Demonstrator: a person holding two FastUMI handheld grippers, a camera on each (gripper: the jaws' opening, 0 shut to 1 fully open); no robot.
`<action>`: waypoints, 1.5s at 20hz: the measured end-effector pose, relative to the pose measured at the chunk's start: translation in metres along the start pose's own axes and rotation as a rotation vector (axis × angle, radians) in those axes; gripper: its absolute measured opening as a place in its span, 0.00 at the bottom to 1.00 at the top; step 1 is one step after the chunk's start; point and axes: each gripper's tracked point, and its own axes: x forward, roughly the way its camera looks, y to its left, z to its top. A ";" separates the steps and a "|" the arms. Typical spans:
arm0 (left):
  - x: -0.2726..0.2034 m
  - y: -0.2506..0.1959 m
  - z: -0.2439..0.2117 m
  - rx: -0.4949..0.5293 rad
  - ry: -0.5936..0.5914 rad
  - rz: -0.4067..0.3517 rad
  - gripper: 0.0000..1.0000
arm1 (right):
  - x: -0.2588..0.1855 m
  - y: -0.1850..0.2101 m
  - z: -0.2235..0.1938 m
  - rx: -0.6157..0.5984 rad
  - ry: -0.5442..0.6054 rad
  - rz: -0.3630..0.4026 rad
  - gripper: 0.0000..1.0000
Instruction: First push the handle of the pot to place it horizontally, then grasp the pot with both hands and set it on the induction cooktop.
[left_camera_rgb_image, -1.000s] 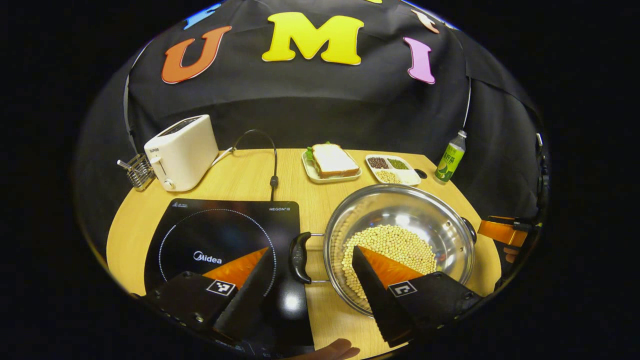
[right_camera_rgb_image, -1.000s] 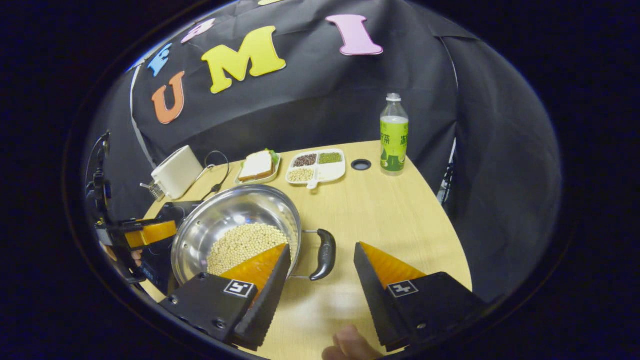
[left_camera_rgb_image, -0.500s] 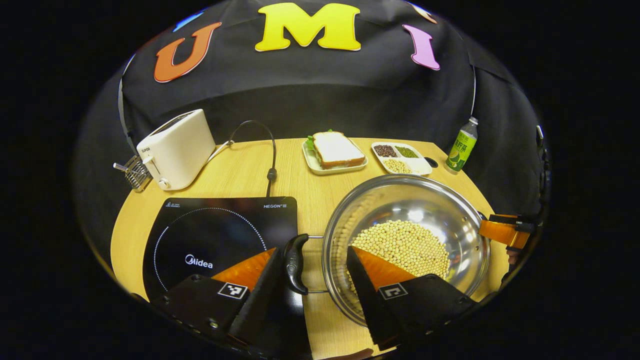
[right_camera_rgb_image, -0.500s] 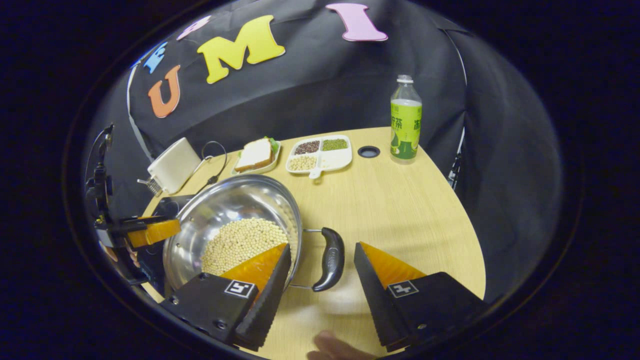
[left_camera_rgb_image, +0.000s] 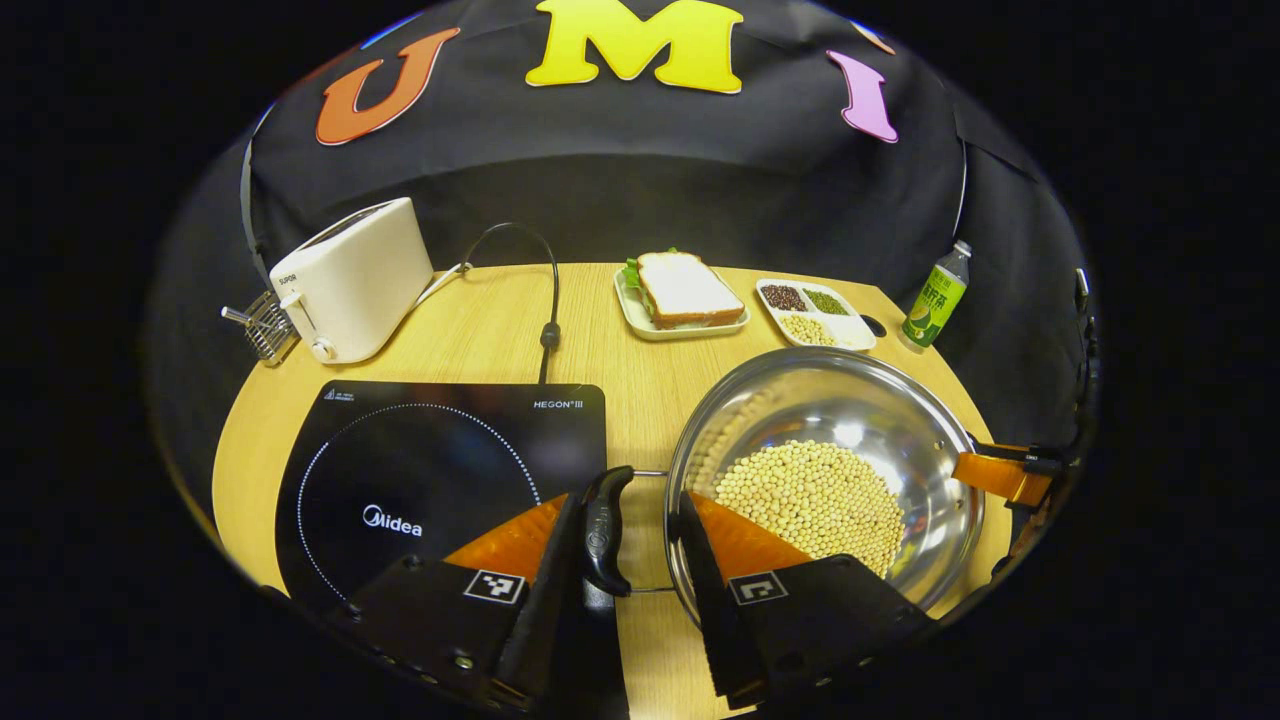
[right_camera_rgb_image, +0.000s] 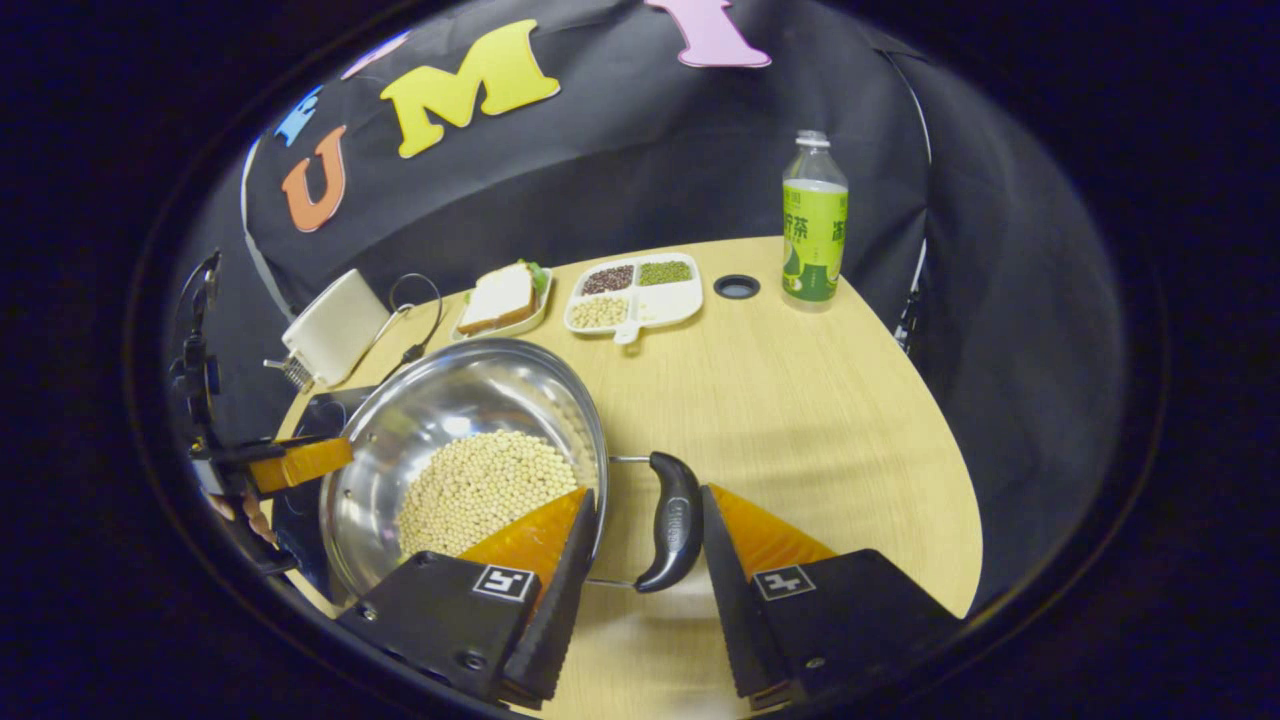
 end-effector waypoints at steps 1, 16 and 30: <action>0.001 0.000 0.000 0.000 -0.002 -0.001 0.59 | 0.000 0.000 0.000 0.003 -0.002 -0.003 0.63; -0.003 -0.003 -0.005 -0.026 0.006 -0.060 0.53 | -0.002 -0.001 0.000 0.004 -0.035 0.052 0.55; -0.081 0.036 0.020 -0.073 -0.099 -0.089 0.52 | -0.080 0.064 0.023 -0.010 -0.083 0.042 0.54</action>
